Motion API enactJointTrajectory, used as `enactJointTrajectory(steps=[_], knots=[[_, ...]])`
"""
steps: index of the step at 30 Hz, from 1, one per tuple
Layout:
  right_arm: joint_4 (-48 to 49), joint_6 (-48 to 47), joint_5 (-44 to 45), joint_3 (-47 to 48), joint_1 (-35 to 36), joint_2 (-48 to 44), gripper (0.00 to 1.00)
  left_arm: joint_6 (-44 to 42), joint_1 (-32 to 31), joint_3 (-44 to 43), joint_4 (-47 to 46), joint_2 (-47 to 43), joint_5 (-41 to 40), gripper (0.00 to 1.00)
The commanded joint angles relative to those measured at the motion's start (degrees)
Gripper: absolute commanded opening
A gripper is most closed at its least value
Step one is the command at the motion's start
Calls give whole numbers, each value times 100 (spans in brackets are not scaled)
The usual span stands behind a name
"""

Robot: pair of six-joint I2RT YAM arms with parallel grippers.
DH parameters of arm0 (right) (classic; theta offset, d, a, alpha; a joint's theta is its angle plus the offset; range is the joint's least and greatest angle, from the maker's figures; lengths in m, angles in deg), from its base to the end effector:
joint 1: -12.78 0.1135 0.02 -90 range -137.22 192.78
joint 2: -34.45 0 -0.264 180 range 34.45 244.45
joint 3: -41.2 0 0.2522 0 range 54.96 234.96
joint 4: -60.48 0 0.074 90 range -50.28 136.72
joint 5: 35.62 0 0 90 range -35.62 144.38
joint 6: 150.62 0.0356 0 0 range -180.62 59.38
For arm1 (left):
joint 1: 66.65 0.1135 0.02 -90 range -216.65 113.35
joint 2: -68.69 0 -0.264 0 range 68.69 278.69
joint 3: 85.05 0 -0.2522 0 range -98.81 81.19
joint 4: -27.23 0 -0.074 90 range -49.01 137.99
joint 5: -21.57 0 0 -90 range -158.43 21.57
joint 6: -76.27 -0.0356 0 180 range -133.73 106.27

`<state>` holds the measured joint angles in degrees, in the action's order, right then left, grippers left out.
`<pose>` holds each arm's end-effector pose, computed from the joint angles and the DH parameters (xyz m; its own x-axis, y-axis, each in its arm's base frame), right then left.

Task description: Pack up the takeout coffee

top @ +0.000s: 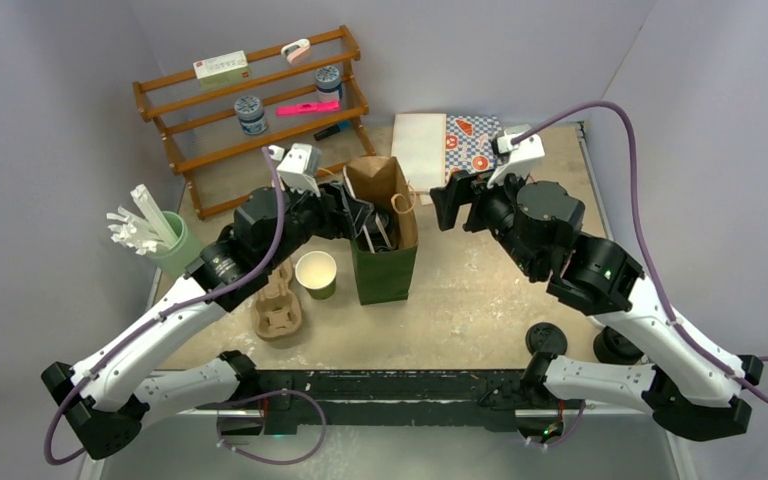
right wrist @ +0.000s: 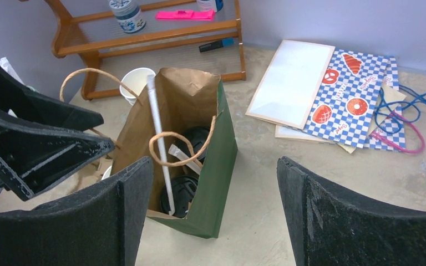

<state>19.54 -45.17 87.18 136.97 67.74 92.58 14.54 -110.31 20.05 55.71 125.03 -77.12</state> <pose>0.1215 0.1396 0.4857 -0.1325 0.2011 -0.9706 -0.3553 0.9045 0.2359 0.1631 -0.1482 0.3947 -0.3820 -0.2826 -0.8799 0.4472 0.7767 -0.4436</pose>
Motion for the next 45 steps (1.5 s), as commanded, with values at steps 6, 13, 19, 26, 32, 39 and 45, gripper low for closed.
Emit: enactJointTrajectory(steps=[6, 13, 19, 26, 32, 39, 45], knots=[[-728, 120, -709, 605, -12, 981, 83, 225, -29, -1883, 1835, 373, -602, 66], [-1006, 374, -735, 882, -12, 1546, 88, 713, -31, -2367, 2849, 457, -923, 70], [-1107, 532, -710, 1036, -13, 1977, 84, 814, -28, -2330, 3098, 555, -1222, 68], [-1059, 412, -571, 1173, -24, 2071, 49, 761, 7, -2215, 2909, 704, -1688, 57], [-1005, 308, -550, 1231, -13, 2109, 15, 776, 486, -2187, 2897, 980, -1574, 52], [-1059, 152, -290, 1390, -17, 2103, 0, 634, 1210, -1999, 2254, 1161, -786, 44], [-1197, -149, 261, 1495, -96, 1982, 0, 273, 1216, -2324, 2124, 1409, -377, 3]])
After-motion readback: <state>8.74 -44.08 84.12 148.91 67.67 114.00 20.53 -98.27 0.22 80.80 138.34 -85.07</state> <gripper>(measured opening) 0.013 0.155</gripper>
